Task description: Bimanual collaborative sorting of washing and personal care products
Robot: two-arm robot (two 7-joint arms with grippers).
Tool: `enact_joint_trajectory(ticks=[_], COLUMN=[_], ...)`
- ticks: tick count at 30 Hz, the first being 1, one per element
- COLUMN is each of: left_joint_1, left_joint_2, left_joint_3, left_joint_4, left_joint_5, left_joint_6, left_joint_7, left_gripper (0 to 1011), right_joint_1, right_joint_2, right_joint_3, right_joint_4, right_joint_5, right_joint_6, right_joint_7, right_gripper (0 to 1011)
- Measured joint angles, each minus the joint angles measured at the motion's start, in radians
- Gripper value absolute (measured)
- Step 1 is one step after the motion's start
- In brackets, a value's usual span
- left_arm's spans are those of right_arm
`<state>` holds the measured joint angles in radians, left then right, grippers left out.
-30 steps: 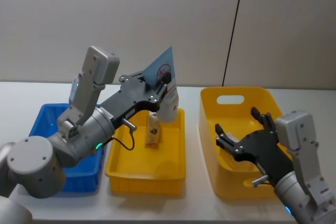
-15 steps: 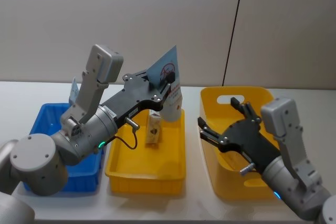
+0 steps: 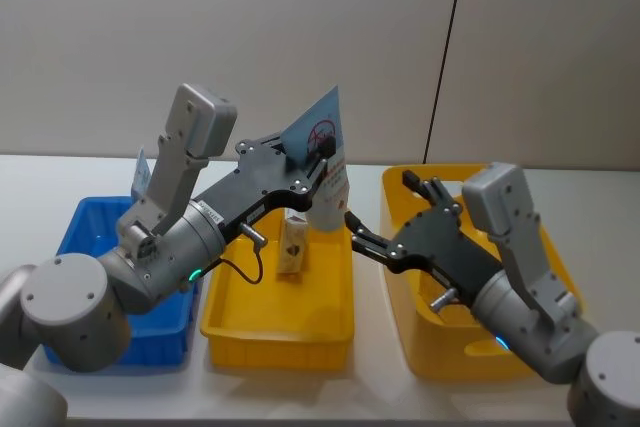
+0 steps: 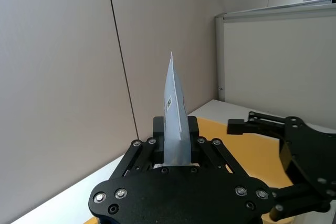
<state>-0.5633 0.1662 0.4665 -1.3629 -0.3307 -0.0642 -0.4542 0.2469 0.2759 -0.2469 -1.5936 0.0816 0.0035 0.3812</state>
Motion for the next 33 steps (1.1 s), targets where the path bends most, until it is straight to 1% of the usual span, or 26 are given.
enact_joint_trajectory(ticks=[3,7,10,13,14,19,20,21,25,26,30,32,33], left_joint_1=[0.0,-0.001,-0.001,-0.001,-0.001,-0.002,-0.002,-0.002,-0.002,-0.002,-0.002,-0.002,-0.002], left_joint_2=[0.0,-0.001,-0.001,-0.001,-0.001,-0.001,-0.001,-0.001,-0.001,-0.001,-0.001,-0.001,-0.001], left_joint_3=[0.0,0.001,0.001,0.001,0.001,0.001,0.001,0.001,0.001,0.001,0.001,0.001,0.001], left_joint_4=[0.0,0.001,0.001,0.001,0.001,0.001,0.001,0.001,0.001,0.001,0.001,0.001,0.001], left_joint_5=[0.0,0.0,0.0,0.0,0.0,0.0,0.0,0.0,0.0,0.0,0.0,0.0,0.0], left_joint_6=[0.0,0.0,0.0,0.0,0.0,0.0,0.0,0.0,0.0,0.0,0.0,0.0,0.0], left_joint_7=[0.0,-0.001,-0.001,-0.001,-0.001,-0.002,-0.002,-0.002,-0.002,-0.002,-0.001,-0.001,-0.001], left_gripper=[220,220,220,220,220,220,220,220,220,220,220,220,220], right_joint_1=[0.031,0.054,0.086,0.103,0.117,0.151,0.163,0.168,0.193,0.204,0.222,0.234,0.234], right_joint_2=[-0.002,-0.004,-0.008,-0.011,-0.012,-0.017,-0.02,-0.02,-0.024,-0.026,-0.029,-0.031,-0.031], right_joint_3=[-0.013,-0.021,-0.032,-0.038,-0.042,-0.054,-0.058,-0.06,-0.069,-0.074,-0.081,-0.087,-0.087], right_joint_4=[0.035,0.064,0.104,0.125,0.142,0.186,0.2,0.207,0.238,0.251,0.271,0.286,0.286], right_joint_5=[0.006,0.012,0.021,0.026,0.032,0.048,0.052,0.056,0.068,0.073,0.082,0.091,0.091], right_joint_6=[-0.006,-0.012,-0.02,-0.026,-0.03,-0.043,-0.047,-0.05,-0.06,-0.065,-0.072,-0.077,-0.077], right_joint_7=[0.016,0.03,0.048,0.06,0.07,0.099,0.109,0.115,0.14,0.152,0.169,0.182,0.182], right_gripper=[1000,1000,1000,1000,1000,985,951,951,881,832,726,616,616])
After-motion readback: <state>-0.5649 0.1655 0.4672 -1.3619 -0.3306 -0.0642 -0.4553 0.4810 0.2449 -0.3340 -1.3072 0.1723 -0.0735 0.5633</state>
